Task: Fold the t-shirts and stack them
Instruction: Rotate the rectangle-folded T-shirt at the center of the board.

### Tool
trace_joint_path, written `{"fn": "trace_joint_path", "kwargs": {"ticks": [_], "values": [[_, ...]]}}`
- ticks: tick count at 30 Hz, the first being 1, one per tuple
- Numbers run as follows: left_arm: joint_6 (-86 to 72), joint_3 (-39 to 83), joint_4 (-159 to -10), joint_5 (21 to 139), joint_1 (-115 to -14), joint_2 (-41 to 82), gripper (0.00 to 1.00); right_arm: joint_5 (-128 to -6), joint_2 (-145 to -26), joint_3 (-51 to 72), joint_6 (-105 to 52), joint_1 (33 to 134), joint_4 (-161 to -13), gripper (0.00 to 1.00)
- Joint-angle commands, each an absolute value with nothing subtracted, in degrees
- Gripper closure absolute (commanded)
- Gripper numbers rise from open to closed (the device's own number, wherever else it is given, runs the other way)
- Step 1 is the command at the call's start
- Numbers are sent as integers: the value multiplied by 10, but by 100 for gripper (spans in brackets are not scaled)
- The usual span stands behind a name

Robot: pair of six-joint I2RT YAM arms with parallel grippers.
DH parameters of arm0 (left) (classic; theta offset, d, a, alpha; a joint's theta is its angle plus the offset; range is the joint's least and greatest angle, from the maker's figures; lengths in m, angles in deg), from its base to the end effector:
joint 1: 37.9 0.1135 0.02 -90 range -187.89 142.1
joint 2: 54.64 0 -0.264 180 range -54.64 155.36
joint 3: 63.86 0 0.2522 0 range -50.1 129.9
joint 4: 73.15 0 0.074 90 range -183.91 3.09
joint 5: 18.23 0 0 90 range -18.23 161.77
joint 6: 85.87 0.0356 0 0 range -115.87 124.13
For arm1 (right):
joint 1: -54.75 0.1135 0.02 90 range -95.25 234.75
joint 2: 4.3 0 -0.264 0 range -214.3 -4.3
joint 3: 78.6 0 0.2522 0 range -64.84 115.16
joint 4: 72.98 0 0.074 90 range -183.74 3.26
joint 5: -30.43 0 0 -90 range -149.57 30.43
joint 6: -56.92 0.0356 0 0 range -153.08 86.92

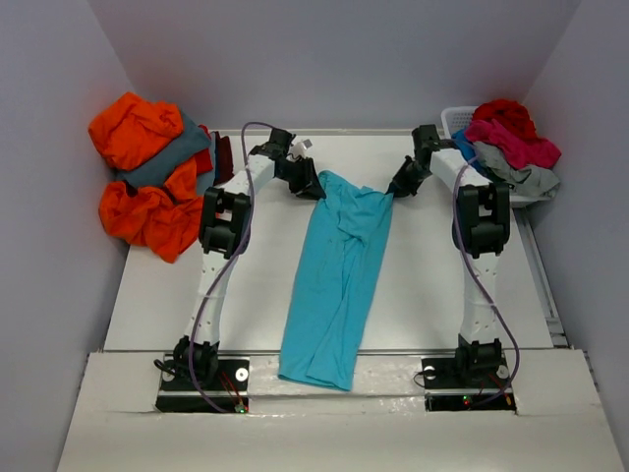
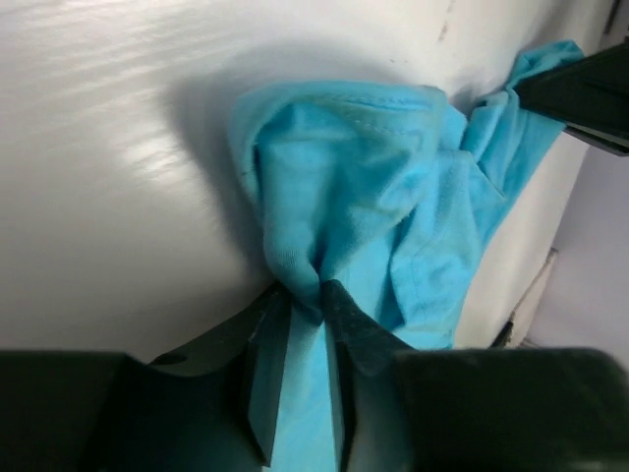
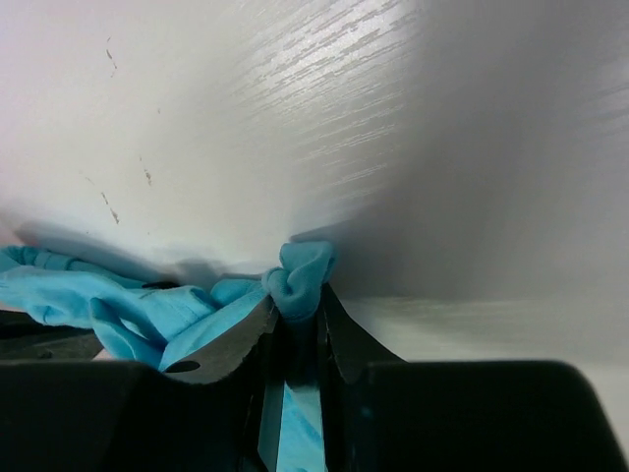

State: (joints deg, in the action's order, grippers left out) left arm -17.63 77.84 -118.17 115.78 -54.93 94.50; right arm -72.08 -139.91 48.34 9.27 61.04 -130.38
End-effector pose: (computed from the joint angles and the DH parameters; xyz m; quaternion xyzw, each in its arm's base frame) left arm 0.5257 -0.1869 0.1373 0.0842 0.8821 -0.4337 0.1636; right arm 0.4982 0.0627 0.1608 0.2795 0.9317 0.1820 0.1439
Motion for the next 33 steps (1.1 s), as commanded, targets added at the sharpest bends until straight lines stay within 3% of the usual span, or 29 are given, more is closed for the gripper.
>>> {"fn": "trace_joint_path", "kwargs": {"ticks": [1,10,22,33], "values": [[-162,757,-1214,1008,-535,938,71,-713,-1423,530,50,609,-1348,80],[-170,761,-1202,942,-529,918,82,-744,-1495,677,-2,609,-1409,78],[-179,770,-1196,901,-529,912,86,-864,-1581,818,-31,614,-1402,77],[-194,741,-1196,819,-519,867,89,-931,-1586,833,-46,614,-1336,76]]}}
